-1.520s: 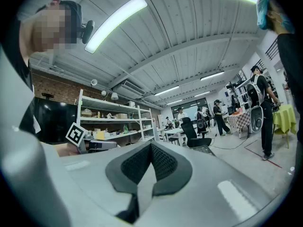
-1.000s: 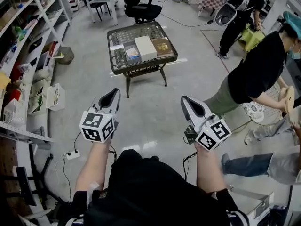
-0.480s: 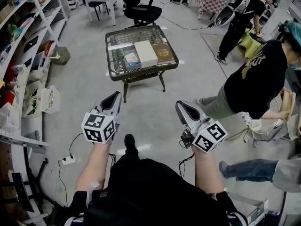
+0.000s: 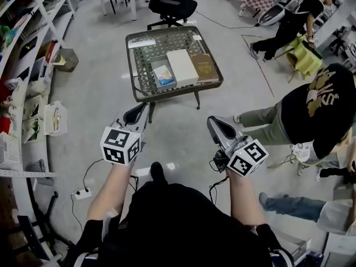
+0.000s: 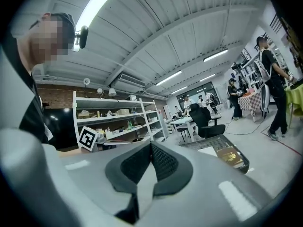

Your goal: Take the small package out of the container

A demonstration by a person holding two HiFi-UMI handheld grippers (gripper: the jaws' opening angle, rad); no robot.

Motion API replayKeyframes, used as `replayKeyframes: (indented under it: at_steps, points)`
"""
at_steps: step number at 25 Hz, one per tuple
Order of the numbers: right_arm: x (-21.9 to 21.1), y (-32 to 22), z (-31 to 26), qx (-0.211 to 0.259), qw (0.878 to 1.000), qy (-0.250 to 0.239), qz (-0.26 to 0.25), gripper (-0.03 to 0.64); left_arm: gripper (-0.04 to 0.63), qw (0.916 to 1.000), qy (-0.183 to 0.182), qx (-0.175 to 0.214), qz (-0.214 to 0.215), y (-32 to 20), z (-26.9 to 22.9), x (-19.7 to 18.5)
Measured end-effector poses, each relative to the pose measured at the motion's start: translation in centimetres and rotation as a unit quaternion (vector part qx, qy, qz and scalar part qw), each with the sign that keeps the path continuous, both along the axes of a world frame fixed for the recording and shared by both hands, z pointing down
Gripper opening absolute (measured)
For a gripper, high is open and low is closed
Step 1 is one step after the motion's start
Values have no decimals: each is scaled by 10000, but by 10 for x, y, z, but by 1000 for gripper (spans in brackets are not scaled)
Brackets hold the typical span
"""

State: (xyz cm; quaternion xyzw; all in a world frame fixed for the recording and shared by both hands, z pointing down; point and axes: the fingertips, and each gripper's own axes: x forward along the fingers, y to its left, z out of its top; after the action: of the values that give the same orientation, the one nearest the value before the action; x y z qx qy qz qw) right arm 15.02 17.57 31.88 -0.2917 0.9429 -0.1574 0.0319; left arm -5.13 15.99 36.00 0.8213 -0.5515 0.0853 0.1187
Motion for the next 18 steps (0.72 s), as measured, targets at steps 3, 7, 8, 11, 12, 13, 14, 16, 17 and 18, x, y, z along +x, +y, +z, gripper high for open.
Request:
replayKeyframes:
  at_steps: [3,7,8,11,12,13,14,16,17,18]
  points:
    - [-28,-19,6,-95,9999,51,-46,14,25,10000,52,-10,-3,-20,0,-24]
    - [-54,-39,4,-96,9999,67,-51,14,25,10000,38,20,29,-38,-5,-51]
    - [-59,-44,4,-95,9999,72,-65,14,25,10000,30,13,27,-42,-5,-57]
    - [-76,-53,9,-145,9997,105,-180,14,25,10000,64,-41,15,-51,-2,-68]
    - [-80,-56,11,-166,9995,120,-224,14,25,10000,75,-57,32,-54,-1,-70]
    - [-84,-60,13,-188,9994,130,-260,14,25,9999,77,-71,56,-57,1,-71]
    - [-88,-65,15,-213,9993,131,-285,14,25,9999,75,-92,79,-60,3,-71]
    - [-94,-75,18,-268,9990,115,-327,14,25,9998,84,-153,101,-67,7,-73]
    - [-96,-81,20,-298,9989,99,-350,14,25,9997,96,-193,100,-71,10,-74]
    - [-98,-87,23,-334,9987,80,-377,14,25,9996,106,-238,94,-76,13,-74]
